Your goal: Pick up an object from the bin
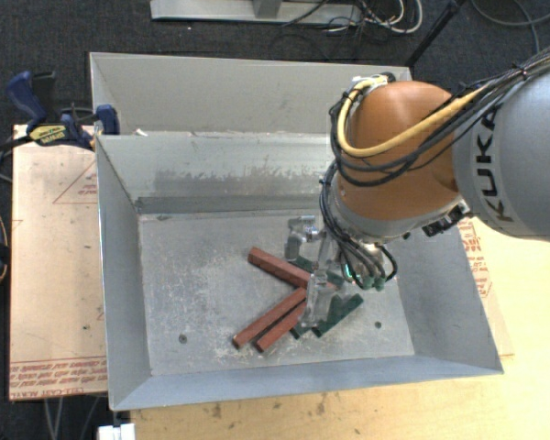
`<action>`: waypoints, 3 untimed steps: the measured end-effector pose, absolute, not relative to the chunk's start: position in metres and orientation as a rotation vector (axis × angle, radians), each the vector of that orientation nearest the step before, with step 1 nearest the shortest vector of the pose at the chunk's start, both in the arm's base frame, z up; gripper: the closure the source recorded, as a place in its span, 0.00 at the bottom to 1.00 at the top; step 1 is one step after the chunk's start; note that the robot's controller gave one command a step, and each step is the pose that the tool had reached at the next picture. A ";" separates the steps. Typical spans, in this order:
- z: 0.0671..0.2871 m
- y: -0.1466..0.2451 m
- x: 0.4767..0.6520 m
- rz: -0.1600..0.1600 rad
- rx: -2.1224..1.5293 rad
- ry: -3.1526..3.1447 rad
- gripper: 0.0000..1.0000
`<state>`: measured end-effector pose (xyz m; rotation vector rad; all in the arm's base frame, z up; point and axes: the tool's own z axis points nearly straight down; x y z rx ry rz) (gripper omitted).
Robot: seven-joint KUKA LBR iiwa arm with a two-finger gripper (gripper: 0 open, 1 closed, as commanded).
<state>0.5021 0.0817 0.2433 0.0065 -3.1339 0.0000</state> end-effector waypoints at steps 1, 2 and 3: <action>0.248 0.081 0.504 -0.002 0.002 -3.142 0.00; 0.214 0.072 0.503 -0.002 0.142 -3.144 0.00; 0.148 0.061 0.511 -0.001 0.314 -3.132 0.00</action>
Offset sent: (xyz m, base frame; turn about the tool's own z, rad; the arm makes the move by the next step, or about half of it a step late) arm -0.0016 -0.0295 -0.0960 -0.2471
